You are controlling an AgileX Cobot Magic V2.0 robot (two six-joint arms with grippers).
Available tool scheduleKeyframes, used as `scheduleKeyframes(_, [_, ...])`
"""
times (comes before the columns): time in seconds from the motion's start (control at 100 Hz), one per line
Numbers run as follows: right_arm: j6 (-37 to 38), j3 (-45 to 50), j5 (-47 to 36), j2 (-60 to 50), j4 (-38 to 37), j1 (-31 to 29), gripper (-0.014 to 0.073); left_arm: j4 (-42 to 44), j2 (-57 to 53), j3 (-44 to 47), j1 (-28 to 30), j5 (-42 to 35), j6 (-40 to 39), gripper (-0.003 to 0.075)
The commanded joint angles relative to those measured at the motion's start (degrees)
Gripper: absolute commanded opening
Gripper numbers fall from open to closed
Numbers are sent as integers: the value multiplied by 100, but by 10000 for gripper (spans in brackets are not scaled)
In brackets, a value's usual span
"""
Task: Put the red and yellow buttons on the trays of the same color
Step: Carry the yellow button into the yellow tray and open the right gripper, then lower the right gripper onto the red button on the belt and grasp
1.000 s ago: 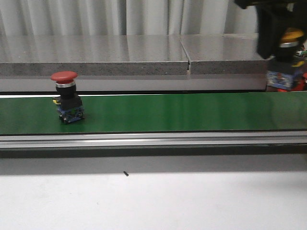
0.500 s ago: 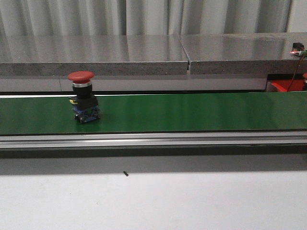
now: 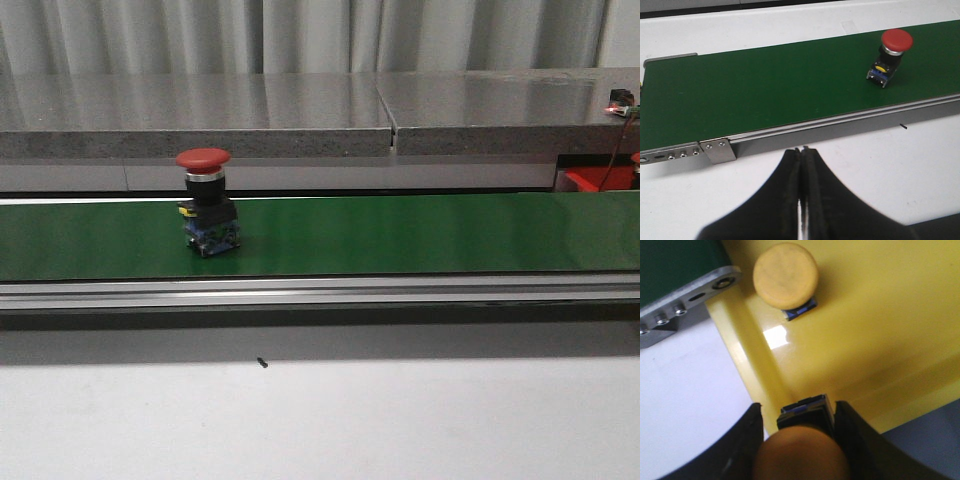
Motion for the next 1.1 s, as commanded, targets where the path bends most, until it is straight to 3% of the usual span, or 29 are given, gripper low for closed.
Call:
scheduleKeyframes(0.0, [12,17,-515,-132,32,-156,-66,-158,24,-149,-46,-336,7,-20])
scheduleKeyframes(0.76, [39,189,-1533,1196,409,-393,-50,-158,24,-149,-46,-336,7,-20])
scheduleKeyframes(0.86, [39,189,-1576,1191,415,-393,86,-158,24,-149,-46,-336,7,-20])
scheduleKeyframes(1.01, [39,189,-1562,1162,422,-393,456,-158,24,-149,-46,-336,7,-20])
scheduleKeyframes(1.09, [92,182,-1529,1014,426,-382,552,-158,24,-149,-46,-336,7,-20])
